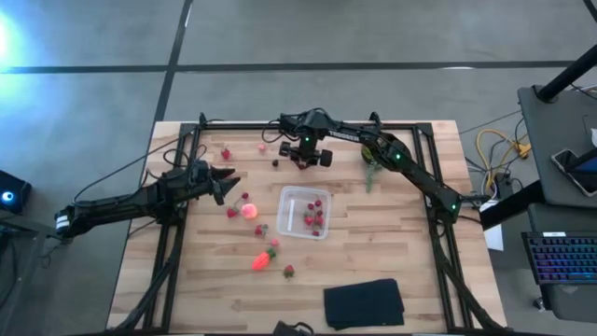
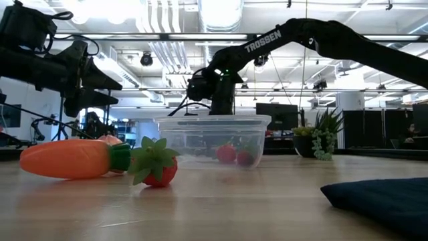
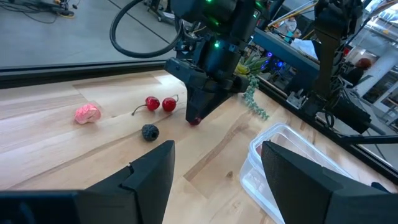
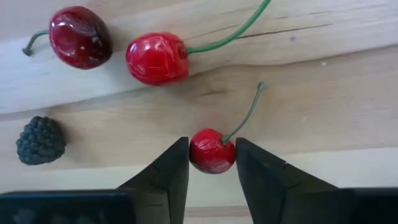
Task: Pick and placing Produce into tupperware
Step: Put the red cherry into the transparent bin
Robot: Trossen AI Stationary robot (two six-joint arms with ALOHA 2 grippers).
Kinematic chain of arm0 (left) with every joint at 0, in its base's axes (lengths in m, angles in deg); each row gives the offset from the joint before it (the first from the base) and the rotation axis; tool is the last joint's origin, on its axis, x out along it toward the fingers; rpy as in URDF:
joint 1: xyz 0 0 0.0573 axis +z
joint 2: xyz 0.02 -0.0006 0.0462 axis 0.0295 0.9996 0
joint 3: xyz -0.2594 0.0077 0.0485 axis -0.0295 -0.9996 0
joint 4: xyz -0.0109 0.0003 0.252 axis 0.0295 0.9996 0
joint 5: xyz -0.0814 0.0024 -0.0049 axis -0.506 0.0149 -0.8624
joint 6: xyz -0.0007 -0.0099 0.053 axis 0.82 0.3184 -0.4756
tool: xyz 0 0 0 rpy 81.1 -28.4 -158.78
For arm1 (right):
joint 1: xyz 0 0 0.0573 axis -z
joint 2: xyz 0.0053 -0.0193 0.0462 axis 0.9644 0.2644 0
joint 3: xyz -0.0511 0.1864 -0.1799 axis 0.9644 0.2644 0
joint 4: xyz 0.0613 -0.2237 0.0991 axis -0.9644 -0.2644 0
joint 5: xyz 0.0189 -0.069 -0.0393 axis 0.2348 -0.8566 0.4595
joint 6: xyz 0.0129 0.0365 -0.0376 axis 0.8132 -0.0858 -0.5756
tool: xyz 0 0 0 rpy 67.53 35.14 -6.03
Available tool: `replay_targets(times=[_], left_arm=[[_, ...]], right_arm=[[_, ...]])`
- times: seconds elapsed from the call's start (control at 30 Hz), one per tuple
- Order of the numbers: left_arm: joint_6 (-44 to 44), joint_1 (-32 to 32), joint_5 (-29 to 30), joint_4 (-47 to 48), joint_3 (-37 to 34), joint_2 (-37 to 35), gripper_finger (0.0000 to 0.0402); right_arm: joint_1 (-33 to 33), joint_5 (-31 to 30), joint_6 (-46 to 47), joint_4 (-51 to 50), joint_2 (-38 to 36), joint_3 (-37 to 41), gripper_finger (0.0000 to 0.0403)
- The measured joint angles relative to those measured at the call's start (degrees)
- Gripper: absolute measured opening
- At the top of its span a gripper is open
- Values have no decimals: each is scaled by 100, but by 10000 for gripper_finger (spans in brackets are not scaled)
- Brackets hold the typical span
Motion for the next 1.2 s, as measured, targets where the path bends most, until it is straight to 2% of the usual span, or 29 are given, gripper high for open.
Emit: replay_targets(times=[0.43, 0.7, 0.87, 1.07, 1.2], left_arm=[[1, 0, -1, -1, 0, 0, 226], [0, -2, -1, 0, 0, 0, 226], [1, -2, -1, 1, 0, 0, 226], [-1, -2, -1, 1, 0, 0, 226], [1, -2, -1, 1, 0, 0, 226]], right_arm=[[-50, 8, -267, -146, -10, -81, 94], [-346, 19, -521, -166, -312, -378, 93], [-778, 24, -577, -226, -605, -400, 93], [-1699, 15, -390, -469, -814, -400, 93], [-2270, -443, -147, -466, -826, -386, 93]])
